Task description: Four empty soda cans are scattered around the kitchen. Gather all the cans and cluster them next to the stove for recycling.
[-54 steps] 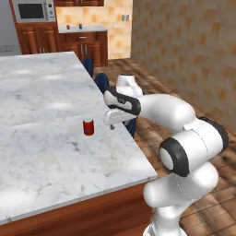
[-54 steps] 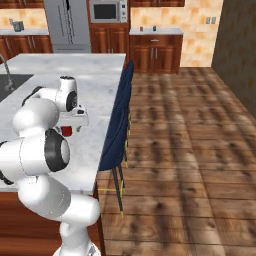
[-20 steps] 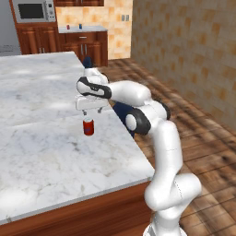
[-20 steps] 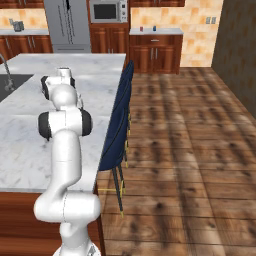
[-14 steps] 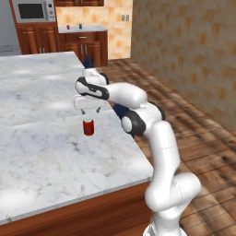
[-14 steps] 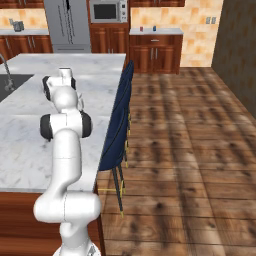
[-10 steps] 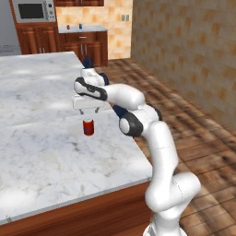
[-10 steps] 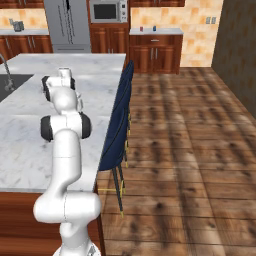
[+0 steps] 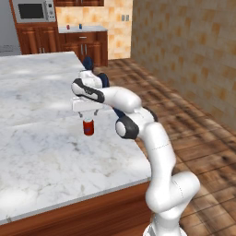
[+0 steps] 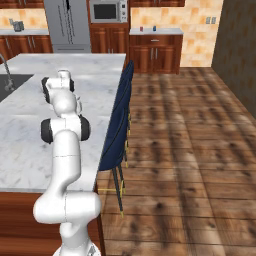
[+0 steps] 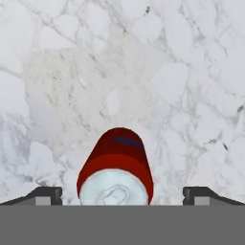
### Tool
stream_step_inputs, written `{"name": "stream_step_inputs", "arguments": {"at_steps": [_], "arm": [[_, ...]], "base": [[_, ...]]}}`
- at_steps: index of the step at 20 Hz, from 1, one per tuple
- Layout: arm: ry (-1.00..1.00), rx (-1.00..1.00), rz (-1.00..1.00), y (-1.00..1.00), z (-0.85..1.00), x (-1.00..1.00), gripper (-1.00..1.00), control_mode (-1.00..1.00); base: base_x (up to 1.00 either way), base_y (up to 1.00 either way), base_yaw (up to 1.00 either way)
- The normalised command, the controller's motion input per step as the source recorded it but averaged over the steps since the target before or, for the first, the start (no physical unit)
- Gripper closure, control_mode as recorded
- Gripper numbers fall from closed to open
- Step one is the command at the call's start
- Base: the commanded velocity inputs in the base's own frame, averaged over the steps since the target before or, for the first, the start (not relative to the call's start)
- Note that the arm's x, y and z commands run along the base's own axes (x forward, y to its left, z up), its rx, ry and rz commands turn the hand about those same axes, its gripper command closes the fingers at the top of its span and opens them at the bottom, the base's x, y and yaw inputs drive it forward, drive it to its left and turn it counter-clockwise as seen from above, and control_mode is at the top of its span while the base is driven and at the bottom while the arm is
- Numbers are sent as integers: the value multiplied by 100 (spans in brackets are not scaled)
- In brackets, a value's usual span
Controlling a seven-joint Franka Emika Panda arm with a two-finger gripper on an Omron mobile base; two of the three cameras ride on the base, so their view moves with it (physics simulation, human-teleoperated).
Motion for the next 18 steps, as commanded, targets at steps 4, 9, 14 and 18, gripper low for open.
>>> {"name": "stream_step_inputs", "arguments": {"at_steps": [4,9,14,18], "arm": [[-2,-1,0,0,-29,-11,-100,-100],[-8,-2,0,0,-30,-2,-100,-100],[-3,0,0,0,-24,-1,-100,-100],[-1,0,0,0,-13,-12,-100,-100]], "base": [[0,0,0],[0,0,0],[0,0,0],[0,0,0]]}}
